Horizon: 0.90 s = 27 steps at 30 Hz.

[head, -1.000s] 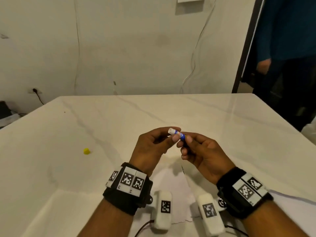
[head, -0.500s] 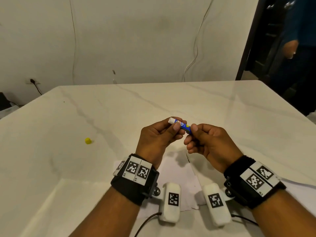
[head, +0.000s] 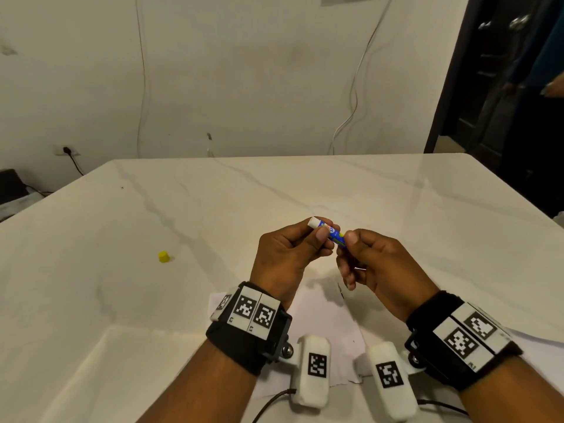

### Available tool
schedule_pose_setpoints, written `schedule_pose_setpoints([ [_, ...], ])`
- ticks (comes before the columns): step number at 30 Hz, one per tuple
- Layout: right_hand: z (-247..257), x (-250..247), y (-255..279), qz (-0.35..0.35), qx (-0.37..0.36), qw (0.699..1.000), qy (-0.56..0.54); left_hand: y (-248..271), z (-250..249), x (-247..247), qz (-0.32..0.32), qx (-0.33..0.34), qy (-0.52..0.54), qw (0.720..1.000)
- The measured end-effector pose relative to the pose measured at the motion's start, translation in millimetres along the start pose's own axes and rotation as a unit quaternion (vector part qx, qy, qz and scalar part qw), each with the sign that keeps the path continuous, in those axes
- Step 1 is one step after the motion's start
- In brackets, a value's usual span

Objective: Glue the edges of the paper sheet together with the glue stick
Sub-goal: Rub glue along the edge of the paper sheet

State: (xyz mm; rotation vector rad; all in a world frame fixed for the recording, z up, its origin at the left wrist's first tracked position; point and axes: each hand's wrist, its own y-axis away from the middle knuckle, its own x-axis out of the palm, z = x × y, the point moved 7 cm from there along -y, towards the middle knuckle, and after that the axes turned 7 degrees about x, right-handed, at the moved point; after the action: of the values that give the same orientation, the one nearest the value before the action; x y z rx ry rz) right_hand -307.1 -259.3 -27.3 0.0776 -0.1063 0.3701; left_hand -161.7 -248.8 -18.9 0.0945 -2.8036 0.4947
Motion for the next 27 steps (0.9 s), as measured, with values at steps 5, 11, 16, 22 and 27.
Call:
schedule_pose_setpoints([
  [5,-10.5,6.9,1.9,0.030,0.083,0.995,-0.050,1.5,0.8,2.8,0.007,0.003,-0.007,1.000],
  [11,-1.9,1.1,-1.0,-0.013,0.005,1.000,0.011,-0.2,-1.7,-6.8,-0.032,0.009,-0.007,0.999],
  [16,-0.8,-1.7,-1.7,-0.022,-0.029,0.998,0.049,1.5,3.2,-2.2,-0.020,-0.021,0.024,0.999],
  [22,-0.7,3.8,1.1,-0.008,-0.011,0.999,0.043,2.0,6.1,0.9,-0.013,-0.041,0.057,0.997],
  [27,-5.0,5.6,3.6,0.019,0.057,0.998,-0.035,2.8,3.8,4.3,-0.008,-0.025,0.040,0.999],
])
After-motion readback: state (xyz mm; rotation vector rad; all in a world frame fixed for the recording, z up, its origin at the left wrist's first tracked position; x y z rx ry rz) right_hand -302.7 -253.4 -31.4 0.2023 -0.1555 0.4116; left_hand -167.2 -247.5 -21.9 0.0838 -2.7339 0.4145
